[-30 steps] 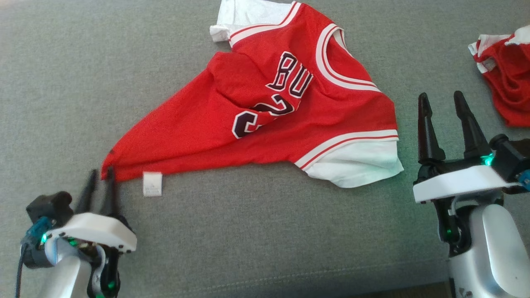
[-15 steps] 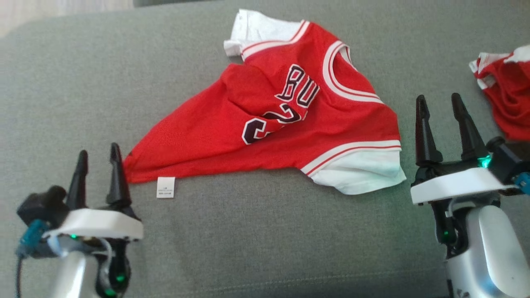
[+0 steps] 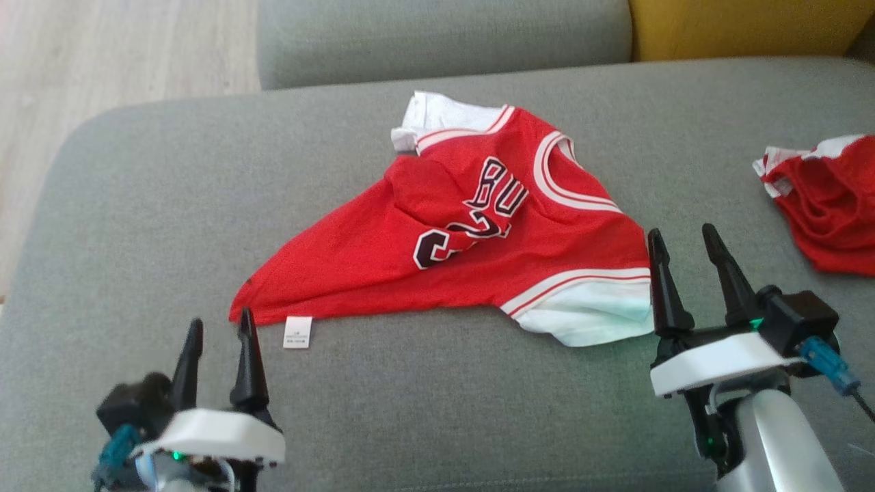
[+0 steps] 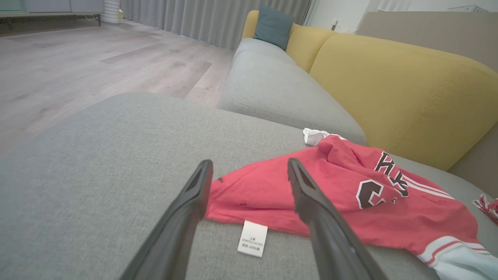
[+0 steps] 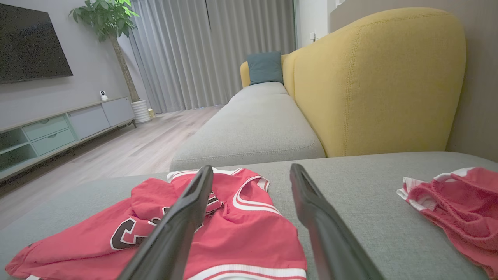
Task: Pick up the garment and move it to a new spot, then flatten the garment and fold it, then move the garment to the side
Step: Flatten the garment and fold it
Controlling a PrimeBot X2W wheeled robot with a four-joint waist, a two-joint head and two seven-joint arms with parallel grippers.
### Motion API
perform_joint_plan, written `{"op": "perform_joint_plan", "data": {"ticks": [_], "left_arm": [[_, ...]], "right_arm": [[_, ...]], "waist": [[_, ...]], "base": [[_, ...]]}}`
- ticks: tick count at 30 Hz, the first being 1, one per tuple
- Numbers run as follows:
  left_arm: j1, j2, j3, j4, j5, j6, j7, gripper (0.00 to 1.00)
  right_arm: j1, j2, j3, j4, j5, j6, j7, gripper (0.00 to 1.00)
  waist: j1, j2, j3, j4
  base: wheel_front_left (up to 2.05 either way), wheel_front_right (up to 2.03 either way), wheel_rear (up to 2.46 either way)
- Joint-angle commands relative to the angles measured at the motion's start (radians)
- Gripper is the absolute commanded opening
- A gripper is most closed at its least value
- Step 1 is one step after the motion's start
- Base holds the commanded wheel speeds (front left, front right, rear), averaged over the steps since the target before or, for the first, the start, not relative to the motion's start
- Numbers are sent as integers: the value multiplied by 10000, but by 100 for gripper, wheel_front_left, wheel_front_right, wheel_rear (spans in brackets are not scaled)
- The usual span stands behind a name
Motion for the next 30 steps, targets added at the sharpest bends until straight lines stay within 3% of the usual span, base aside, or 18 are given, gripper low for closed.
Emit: {"op": "perform_joint_plan", "data": {"ticks": [1, 19, 30], "left_arm": [[-215, -25, 325, -261, 88, 44, -119, 100], [76, -194, 373, -57, 307, -94, -120, 100], [87, -222, 396, -95, 386, -158, -120, 100]], "right_arm": [[-241, -20, 277, -260, -26, -9, -183, 100], [-78, -20, 184, 598, -158, -9, -643, 100], [20, -20, -181, 842, -547, -9, -343, 100]], "waist": [[0, -1, -197, 62], [0, -1, -469, 156], [0, -1, -357, 119]], "base": [[0, 0, 0], [0, 0, 0], [0, 0, 0]]}}
